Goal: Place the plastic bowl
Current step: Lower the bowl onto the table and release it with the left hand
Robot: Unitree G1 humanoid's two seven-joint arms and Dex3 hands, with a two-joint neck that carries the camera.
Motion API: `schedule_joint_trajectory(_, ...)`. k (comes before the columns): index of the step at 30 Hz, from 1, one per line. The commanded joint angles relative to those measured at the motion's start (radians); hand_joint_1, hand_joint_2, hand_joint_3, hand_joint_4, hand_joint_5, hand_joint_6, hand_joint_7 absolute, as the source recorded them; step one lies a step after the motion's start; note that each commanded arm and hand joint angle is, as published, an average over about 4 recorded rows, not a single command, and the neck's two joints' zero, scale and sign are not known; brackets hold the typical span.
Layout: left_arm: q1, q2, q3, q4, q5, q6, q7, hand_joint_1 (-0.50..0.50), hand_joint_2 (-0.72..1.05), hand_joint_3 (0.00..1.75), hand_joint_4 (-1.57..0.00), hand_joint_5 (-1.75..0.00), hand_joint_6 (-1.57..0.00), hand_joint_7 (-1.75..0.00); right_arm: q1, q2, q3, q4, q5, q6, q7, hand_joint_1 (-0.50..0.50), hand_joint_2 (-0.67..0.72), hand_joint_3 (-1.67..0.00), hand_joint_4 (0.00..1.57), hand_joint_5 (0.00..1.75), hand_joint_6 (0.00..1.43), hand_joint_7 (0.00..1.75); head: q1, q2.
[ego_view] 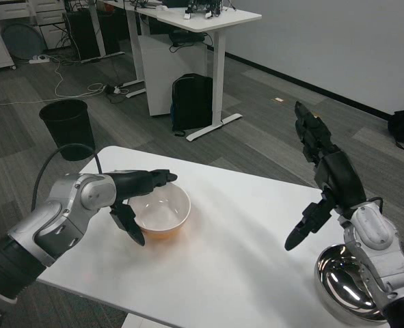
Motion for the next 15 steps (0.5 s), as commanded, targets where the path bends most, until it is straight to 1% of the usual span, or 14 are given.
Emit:
schedule_joint_trajectory(1,0.005,0.003,-0.008,0.012,-0.03,-0.003,-0.001,-0.5,0.83,0.07,0.0,-1.75,-0.01,-0.38,-0.009,-0.002,0.005,0.007,0.008,-0.013,0.002,-0.46,0.47,0.0,0.0,0.0,0.0,0.0,0.0,-0.001)
schedule_joint_trajectory(2,0.005,0.002,-0.009,0.013,-0.036,-0.002,-0.001,-0.5,0.8,0.07,0.0,-1.75,-0.05,-0.42,-0.008,-0.002,0.005,0.007,0.008,-0.013,0.002,-0.46,0.47,0.0,0.0,0.0,0.0,0.0,0.0,-0.001)
schedule_joint_trajectory(3,0.005,0.002,-0.009,0.013,-0.036,-0.002,-0.001,-0.5,0.83,0.09,0.0,-1.75,-0.09,-0.45,-0.008,-0.002,0.005,0.007,0.008,-0.013,0.002,-0.46,0.47,0.0,0.0,0.0,0.0,0.0,0.0,-0.002)
schedule_joint_trajectory(4,0.005,0.002,-0.009,0.014,-0.038,-0.002,-0.001,-0.5,0.87,0.09,0.0,-1.75,-0.19,-0.49,-0.008,-0.002,0.005,0.007,0.008,-0.013,0.002,-0.46,0.47,0.0,0.0,0.0,0.0,0.0,0.001,-0.002)
schedule_joint_trajectory(5,0.005,0.001,-0.009,0.016,-0.041,-0.002,0.0,-0.5,0.91,0.09,0.0,-1.75,-0.37,-0.54,-0.008,-0.002,0.005,0.007,0.008,-0.013,0.002,-0.46,0.47,0.0,0.0,0.0,0.0,0.0,0.001,-0.001)
schedule_joint_trajectory(6,0.005,0.001,-0.009,0.018,-0.043,-0.002,0.0,-0.5,0.94,0.09,0.0,-1.75,-0.52,-0.58,-0.008,-0.002,0.005,0.007,0.008,-0.013,0.002,-0.46,0.47,0.0,0.0,0.0,0.0,0.0,0.001,-0.001)
schedule_joint_trajectory(7,0.005,0.001,-0.008,0.02,-0.047,-0.002,0.001,-0.5,0.98,0.09,0.0,-1.75,-0.77,-0.75,-0.008,-0.002,0.005,0.007,0.008,-0.013,0.002,-0.46,0.47,0.0,0.0,0.0,0.0,0.0,0.001,-0.001)
schedule_joint_trajectory(8,0.005,0.001,-0.008,0.022,-0.049,-0.001,0.001,-0.5,1.0,0.09,-0.01,-1.75,-0.97,-0.91,-0.008,-0.002,0.005,0.007,0.008,-0.013,0.002,-0.46,0.47,0.0,0.0,0.0,0.0,0.0,0.0,-0.001)
schedule_joint_trajectory(10,0.005,0.001,-0.007,0.023,-0.054,0.001,0.001,-0.5,1.05,0.07,-0.04,-1.75,-1.22,-1.17,-0.007,-0.002,0.005,0.007,0.009,-0.013,0.002,-0.46,0.47,0.0,0.0,0.0,0.0,0.0,0.0,-0.002)
schedule_joint_trajectory(11,0.005,0.001,-0.007,0.025,-0.058,0.003,0.001,-0.5,1.05,0.07,-0.07,-1.75,-1.28,-1.12,-0.007,-0.002,0.005,0.007,0.009,-0.013,0.002,-0.46,0.47,0.0,0.0,0.0,0.0,0.0,0.0,-0.003)
schedule_joint_trajectory(13,0.005,0.001,-0.006,0.028,-0.064,0.007,0.001,-0.5,1.05,0.07,-0.11,-1.75,-1.33,-1.01,-0.007,-0.002,0.005,0.007,0.009,-0.013,0.002,-0.46,0.47,0.0,0.0,0.0,0.0,0.0,0.0,-0.003)
schedule_joint_trajectory(14,0.005,0.001,-0.005,0.03,-0.071,0.009,0.001,-0.5,1.05,0.09,-0.13,-1.75,-1.34,-0.98,-0.007,-0.002,0.005,0.007,0.01,-0.013,0.002,-0.46,0.47,0.0,0.0,0.0,0.0,0.0,0.0,-0.004)
schedule_joint_trajectory(15,0.005,0.0,-0.005,0.031,-0.074,0.009,0.001,-0.5,1.05,0.07,-0.13,-1.75,-1.32,-0.98,-0.007,-0.002,0.005,0.007,0.01,-0.013,0.002,-0.46,0.47,0.0,0.0,0.0,0.0,0.0,0.0,-0.004)
